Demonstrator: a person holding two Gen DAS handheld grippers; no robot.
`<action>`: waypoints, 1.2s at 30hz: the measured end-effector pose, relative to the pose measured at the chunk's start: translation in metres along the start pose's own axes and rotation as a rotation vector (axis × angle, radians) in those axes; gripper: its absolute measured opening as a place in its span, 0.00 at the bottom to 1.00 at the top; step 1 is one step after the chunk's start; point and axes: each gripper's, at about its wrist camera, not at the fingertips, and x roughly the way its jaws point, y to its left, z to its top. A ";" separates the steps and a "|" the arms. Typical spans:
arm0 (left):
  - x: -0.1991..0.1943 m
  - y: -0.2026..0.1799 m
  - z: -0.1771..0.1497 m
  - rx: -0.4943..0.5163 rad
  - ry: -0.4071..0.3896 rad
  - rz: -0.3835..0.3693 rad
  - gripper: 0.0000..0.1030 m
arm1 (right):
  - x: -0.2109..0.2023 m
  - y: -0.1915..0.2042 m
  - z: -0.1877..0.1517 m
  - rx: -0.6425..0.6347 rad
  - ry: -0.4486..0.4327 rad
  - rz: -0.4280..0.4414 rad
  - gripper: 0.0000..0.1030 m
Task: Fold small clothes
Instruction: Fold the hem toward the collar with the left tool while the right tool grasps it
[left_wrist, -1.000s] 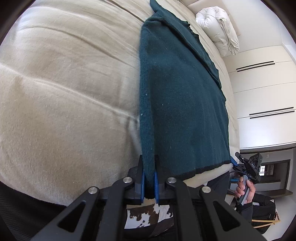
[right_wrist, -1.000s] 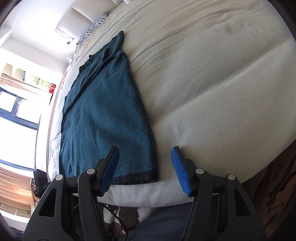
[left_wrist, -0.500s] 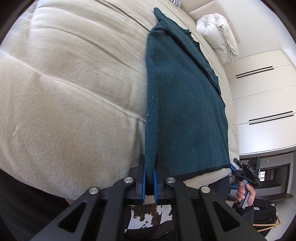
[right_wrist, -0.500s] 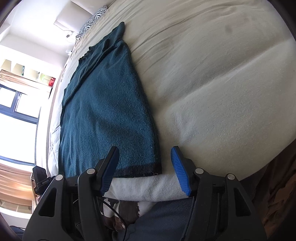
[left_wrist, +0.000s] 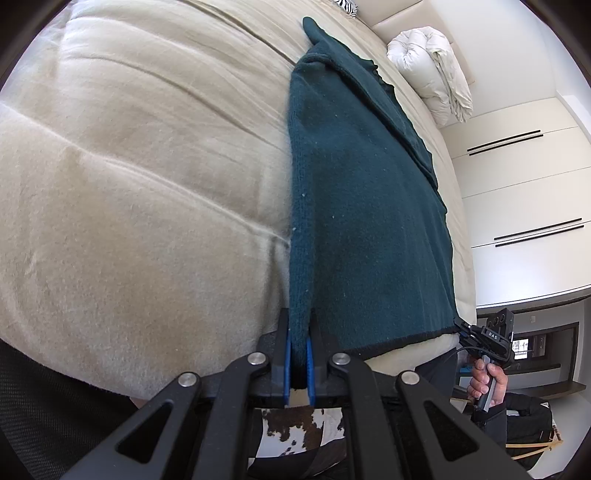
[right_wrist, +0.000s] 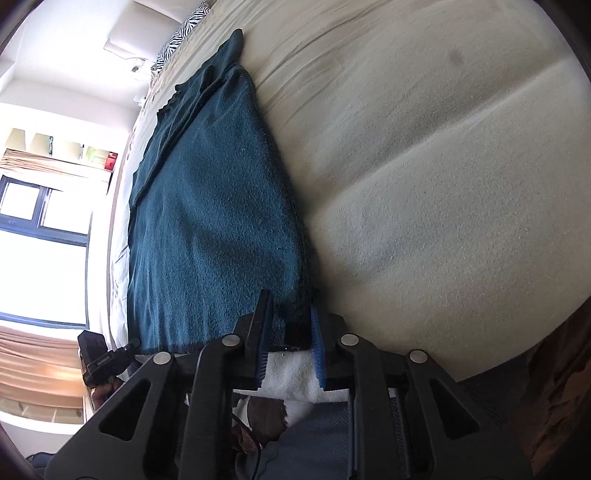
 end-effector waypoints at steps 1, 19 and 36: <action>0.000 0.000 0.000 -0.002 0.001 -0.006 0.07 | 0.000 0.001 -0.001 -0.007 -0.004 -0.003 0.08; -0.042 -0.017 0.022 -0.103 -0.103 -0.300 0.07 | -0.037 0.049 0.027 0.000 -0.170 0.250 0.06; -0.056 -0.033 0.110 -0.177 -0.231 -0.447 0.07 | -0.036 0.106 0.116 -0.027 -0.293 0.280 0.06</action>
